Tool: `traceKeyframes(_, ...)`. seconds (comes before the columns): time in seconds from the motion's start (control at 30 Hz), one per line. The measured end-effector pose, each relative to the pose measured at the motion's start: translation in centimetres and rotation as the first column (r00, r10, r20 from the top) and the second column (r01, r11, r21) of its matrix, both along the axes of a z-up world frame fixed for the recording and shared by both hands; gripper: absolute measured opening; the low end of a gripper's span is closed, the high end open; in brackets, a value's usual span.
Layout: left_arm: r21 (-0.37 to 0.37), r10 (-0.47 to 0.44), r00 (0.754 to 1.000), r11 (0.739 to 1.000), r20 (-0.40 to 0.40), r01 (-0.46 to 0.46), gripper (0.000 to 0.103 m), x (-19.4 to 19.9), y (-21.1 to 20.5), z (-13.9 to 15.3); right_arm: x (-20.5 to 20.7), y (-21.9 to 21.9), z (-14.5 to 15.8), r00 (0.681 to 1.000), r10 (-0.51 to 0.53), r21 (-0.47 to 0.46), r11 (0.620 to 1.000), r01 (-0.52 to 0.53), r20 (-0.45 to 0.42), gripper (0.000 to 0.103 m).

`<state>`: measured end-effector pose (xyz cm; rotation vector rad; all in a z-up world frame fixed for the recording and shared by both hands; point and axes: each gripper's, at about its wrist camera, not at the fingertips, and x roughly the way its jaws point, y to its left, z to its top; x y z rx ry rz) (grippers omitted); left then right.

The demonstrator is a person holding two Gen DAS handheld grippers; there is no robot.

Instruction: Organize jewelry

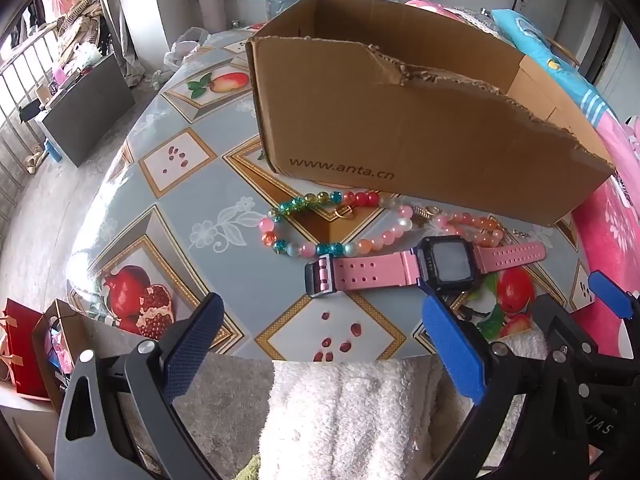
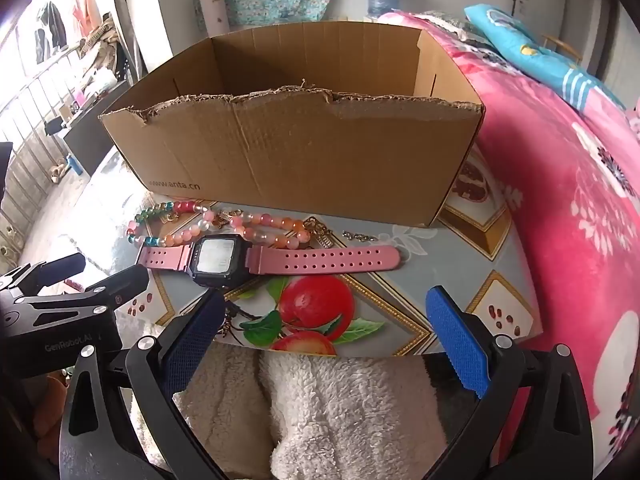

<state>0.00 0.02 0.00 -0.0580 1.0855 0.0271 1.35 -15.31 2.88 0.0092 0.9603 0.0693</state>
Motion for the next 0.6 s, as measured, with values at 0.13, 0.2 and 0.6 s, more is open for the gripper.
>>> traceKeyframes(0.13, 0.005, 0.001, 1.000, 1.000, 0.004, -0.001, 0.097, -0.01, -0.01, 0.02, 0.02, -0.02, 0.04, 1.000, -0.001, 0.002, 1.000, 0.001, 0.004, 0.096)
traceKeyframes(0.2, 0.006, 0.001, 1.000, 1.000, 0.004, -0.001, 0.097, -0.01, 0.00, 0.01, 0.06, -0.04, 0.07, 1.000, -0.002, 0.002, 1.000, 0.002, 0.004, 0.096)
traceKeyframes(0.6, 0.008, 0.008, 1.000, 1.000, -0.006, -0.008, 0.097, 0.21, 0.45, -0.72, 0.16, -0.42, -0.06, 1.000, -0.003, -0.006, 1.000, 0.003, 0.001, 0.096)
